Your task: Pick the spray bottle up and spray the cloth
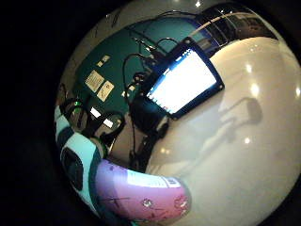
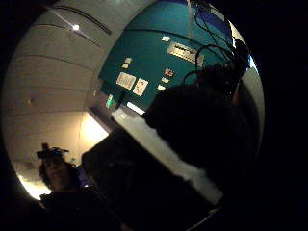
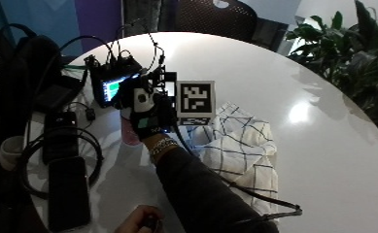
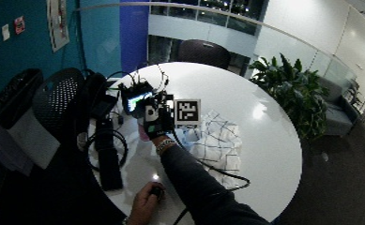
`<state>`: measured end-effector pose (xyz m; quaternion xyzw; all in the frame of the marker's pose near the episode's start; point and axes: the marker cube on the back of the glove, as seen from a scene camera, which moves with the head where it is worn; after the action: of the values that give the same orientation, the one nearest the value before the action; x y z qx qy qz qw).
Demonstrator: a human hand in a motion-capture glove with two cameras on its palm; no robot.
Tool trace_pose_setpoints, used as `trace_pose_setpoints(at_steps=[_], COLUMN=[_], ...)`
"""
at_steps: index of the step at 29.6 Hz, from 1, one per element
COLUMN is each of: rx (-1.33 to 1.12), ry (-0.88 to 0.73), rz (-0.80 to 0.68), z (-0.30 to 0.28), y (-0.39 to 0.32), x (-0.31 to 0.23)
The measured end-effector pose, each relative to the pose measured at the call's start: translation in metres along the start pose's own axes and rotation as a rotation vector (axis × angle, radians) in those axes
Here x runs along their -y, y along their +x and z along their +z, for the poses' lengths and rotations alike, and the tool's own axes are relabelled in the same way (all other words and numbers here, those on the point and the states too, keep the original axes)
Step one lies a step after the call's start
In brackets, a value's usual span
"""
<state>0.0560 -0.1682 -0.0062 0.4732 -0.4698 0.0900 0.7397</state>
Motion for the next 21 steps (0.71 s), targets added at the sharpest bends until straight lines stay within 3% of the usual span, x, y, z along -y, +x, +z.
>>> trace_pose_setpoints(at_steps=[13, 21], rx=[0.008, -0.094], ry=[-0.071, -0.044], rz=[0.107, 0.212], z=[-0.003, -0.038], y=[0.037, 0.056], x=[-0.029, -0.041])
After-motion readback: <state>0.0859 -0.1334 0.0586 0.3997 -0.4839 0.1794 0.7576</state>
